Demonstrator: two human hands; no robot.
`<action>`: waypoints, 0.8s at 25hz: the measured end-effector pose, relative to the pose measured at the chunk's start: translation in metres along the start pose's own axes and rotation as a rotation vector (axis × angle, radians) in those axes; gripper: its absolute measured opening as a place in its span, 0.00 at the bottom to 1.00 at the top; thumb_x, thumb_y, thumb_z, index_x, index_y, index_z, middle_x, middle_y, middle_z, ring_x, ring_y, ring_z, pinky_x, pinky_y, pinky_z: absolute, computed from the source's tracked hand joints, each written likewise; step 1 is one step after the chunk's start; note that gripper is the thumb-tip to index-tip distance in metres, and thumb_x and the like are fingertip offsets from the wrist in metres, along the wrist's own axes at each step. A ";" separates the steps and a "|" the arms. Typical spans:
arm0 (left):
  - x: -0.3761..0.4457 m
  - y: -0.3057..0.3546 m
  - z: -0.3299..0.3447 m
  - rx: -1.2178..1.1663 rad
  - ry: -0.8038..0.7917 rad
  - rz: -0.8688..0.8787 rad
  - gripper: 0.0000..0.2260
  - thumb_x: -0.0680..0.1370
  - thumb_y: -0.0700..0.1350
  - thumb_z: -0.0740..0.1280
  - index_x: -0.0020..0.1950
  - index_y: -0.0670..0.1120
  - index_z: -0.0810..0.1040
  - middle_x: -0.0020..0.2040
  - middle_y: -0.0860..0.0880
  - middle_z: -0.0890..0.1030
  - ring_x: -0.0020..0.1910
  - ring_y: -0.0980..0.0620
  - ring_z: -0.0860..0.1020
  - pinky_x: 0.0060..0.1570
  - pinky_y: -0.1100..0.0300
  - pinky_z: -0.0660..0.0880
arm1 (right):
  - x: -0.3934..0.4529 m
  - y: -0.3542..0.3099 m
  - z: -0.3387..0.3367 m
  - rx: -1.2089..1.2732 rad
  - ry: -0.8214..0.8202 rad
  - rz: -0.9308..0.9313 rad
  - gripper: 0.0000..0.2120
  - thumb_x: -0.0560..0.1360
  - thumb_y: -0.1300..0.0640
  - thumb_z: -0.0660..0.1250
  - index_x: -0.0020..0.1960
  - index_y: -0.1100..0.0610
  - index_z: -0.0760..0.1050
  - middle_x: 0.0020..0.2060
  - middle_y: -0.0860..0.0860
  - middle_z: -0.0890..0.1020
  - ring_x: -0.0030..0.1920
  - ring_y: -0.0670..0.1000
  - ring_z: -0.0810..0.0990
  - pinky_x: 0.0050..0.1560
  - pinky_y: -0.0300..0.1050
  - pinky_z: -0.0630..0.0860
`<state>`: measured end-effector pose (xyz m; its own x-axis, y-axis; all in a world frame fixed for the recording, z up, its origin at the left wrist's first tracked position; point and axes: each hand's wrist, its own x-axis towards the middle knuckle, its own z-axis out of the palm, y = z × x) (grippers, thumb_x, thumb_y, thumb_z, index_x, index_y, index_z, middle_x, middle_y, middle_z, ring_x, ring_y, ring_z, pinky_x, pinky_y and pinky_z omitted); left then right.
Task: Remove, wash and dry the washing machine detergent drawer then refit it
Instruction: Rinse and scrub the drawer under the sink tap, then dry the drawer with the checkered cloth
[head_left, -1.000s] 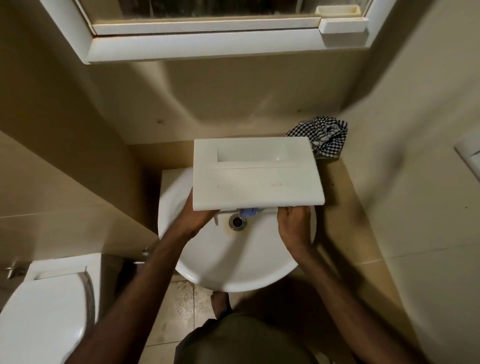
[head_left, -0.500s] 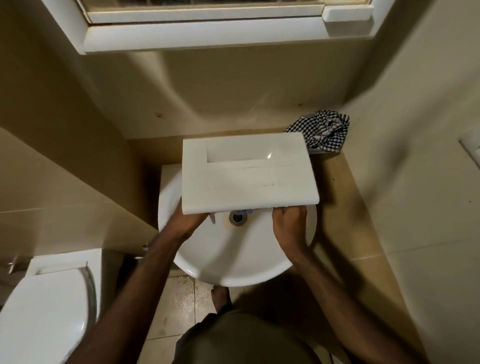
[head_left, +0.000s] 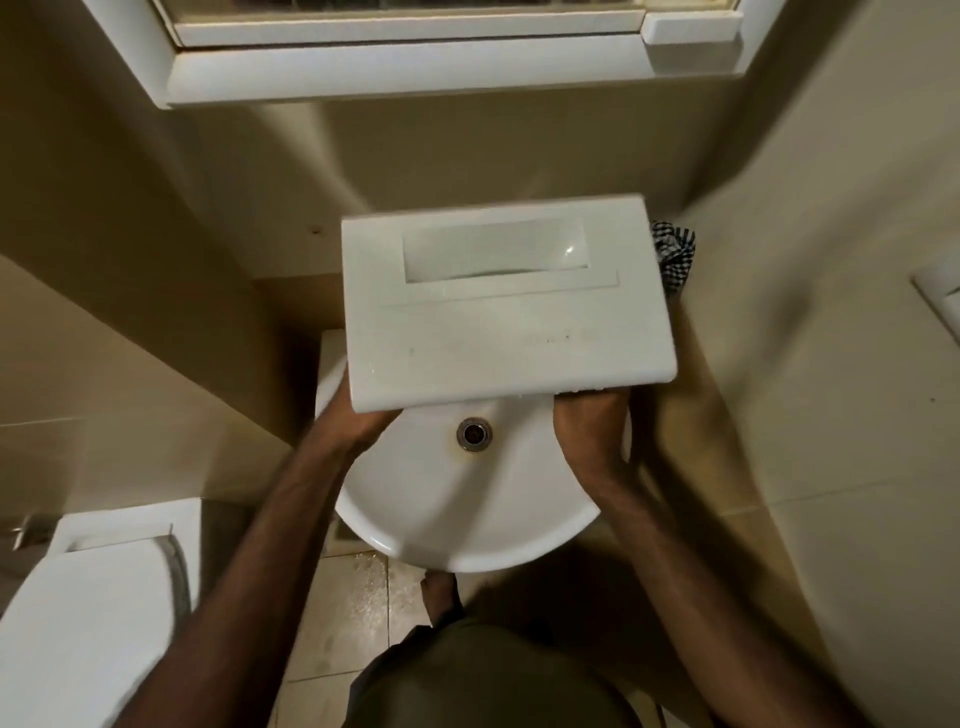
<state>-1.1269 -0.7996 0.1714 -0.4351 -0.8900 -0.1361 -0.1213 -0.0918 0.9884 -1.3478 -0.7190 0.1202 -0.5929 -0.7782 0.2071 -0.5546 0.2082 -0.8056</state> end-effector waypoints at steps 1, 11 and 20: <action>-0.005 -0.016 0.005 -0.015 0.015 -0.055 0.10 0.74 0.35 0.74 0.41 0.49 0.81 0.34 0.66 0.83 0.38 0.69 0.81 0.42 0.72 0.78 | -0.013 0.009 0.004 0.061 -0.011 0.020 0.17 0.80 0.64 0.66 0.67 0.70 0.77 0.64 0.56 0.79 0.72 0.53 0.73 0.65 0.23 0.62; -0.010 -0.055 0.008 -0.171 0.071 -0.156 0.21 0.71 0.44 0.77 0.63 0.48 0.79 0.52 0.56 0.86 0.57 0.58 0.83 0.49 0.69 0.79 | -0.036 0.023 0.003 -0.057 -0.261 0.107 0.13 0.85 0.54 0.63 0.60 0.63 0.79 0.42 0.53 0.84 0.43 0.55 0.82 0.47 0.42 0.73; -0.008 -0.061 0.000 -0.158 0.273 -0.059 0.16 0.77 0.31 0.69 0.55 0.52 0.79 0.46 0.62 0.86 0.49 0.61 0.84 0.44 0.69 0.79 | 0.063 0.019 -0.078 -0.030 -0.387 0.356 0.10 0.80 0.55 0.70 0.61 0.49 0.82 0.58 0.49 0.86 0.51 0.54 0.86 0.48 0.53 0.86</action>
<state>-1.1163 -0.7866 0.1120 -0.1738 -0.9660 -0.1912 0.0104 -0.1959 0.9806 -1.4412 -0.7181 0.1608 -0.4921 -0.8167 -0.3014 -0.3780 0.5124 -0.7711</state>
